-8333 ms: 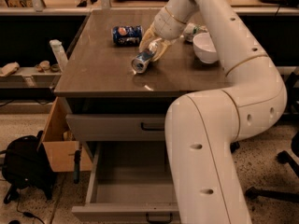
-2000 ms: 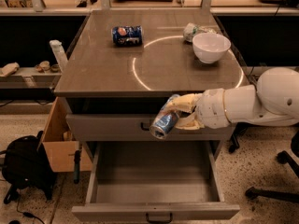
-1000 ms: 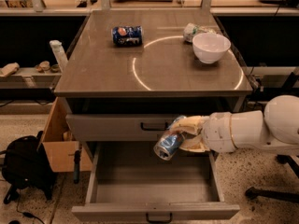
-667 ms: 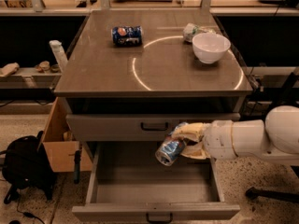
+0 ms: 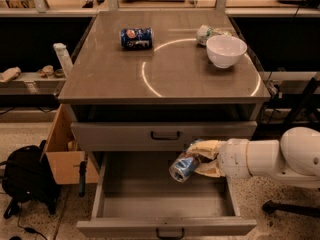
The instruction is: Place redbull can into middle drawer
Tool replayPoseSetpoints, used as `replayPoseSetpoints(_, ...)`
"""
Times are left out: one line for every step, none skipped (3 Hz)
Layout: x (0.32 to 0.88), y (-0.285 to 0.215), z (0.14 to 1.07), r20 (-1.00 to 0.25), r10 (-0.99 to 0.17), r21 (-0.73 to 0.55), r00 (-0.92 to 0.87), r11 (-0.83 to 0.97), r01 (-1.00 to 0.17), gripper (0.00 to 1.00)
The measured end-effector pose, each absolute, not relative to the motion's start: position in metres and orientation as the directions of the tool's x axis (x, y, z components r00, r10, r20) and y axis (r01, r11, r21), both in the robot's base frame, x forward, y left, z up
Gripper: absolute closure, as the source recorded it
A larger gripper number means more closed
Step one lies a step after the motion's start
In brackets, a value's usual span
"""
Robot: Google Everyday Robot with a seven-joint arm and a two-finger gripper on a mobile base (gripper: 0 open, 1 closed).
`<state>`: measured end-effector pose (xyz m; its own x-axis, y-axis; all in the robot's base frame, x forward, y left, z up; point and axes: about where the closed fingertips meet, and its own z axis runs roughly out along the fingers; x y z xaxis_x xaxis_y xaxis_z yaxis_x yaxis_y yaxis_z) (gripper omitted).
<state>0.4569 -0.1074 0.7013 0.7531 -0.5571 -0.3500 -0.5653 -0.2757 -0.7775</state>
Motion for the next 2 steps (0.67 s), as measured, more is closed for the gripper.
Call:
replayPoseSetpoints(0.4606,-0.1084,0.6863,-0.376,-0.558,-0.757,0.740,-0.275,-0.592,1.00)
replayPoseSetpoints(0.4602,-0.1073,0.6870,-0.374,-0.556,-0.760,0.742,-0.275,-0.589,1.00)
